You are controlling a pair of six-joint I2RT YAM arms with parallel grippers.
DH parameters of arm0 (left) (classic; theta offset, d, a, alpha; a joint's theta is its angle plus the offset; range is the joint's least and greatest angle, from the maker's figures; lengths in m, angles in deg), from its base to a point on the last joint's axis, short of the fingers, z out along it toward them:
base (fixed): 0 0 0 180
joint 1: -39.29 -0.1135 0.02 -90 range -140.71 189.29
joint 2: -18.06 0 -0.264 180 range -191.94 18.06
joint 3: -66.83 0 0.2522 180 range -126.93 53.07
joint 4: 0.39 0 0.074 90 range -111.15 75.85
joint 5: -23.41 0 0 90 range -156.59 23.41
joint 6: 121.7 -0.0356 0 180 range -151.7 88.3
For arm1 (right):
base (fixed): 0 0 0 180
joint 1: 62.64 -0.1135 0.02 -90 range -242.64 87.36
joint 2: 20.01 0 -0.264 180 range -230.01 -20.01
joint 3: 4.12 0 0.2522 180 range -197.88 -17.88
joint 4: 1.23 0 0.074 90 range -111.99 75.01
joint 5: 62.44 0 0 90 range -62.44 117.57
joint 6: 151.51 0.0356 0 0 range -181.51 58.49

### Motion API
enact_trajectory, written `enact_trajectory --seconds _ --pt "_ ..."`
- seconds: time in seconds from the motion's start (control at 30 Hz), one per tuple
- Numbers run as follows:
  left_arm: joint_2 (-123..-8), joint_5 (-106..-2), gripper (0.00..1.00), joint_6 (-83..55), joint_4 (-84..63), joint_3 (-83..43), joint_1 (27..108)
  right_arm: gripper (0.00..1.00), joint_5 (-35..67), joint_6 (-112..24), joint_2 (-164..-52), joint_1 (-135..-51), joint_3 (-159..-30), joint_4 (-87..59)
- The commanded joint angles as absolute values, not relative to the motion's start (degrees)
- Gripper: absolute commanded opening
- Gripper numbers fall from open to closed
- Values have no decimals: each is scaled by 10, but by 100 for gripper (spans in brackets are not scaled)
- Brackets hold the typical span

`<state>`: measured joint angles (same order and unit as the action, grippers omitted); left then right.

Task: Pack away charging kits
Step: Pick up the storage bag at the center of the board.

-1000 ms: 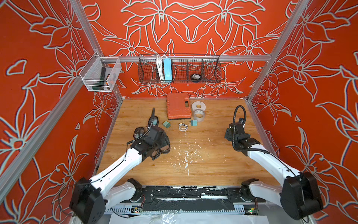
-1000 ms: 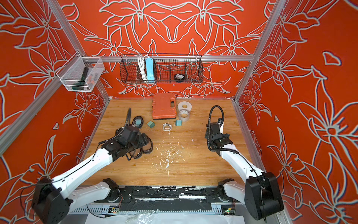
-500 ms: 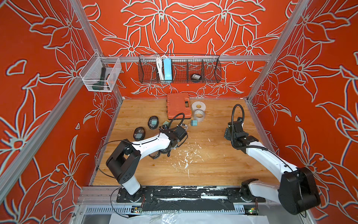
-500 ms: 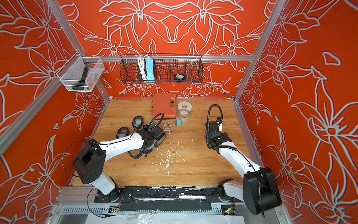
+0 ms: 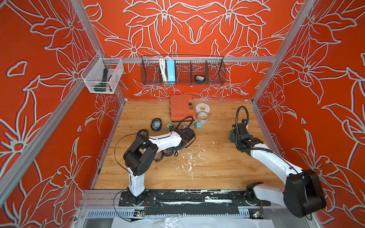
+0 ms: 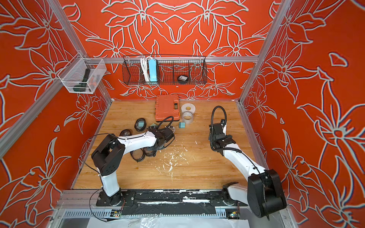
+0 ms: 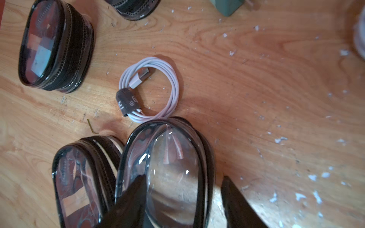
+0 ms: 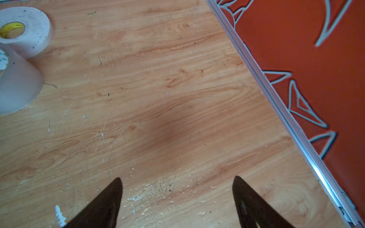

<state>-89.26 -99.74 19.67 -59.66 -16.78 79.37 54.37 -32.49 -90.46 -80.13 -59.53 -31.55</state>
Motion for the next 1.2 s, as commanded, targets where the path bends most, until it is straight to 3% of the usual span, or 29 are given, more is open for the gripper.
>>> enact_trajectory --seconds 0.0,0.37,0.6,0.8,1.03,1.17 --pt "-902 -1026 50 202 -634 -182 795 87 544 -323 -907 -798 -613 -325" --pt "-915 -1028 30 195 -635 -192 795 87 544 -323 -909 -798 -612 -327" --pt "-922 -1033 38 196 -639 -194 795 87 544 -323 -908 -798 -613 -327" --pt "-934 -1037 27 198 -646 -203 795 87 543 -324 -909 -798 -612 -327" --pt "-913 -1037 5 189 -654 -216 795 88 534 -329 -909 -798 -612 -320" --pt "-879 -1030 0 177 -646 -209 795 74 413 -354 -935 -800 -641 -313"
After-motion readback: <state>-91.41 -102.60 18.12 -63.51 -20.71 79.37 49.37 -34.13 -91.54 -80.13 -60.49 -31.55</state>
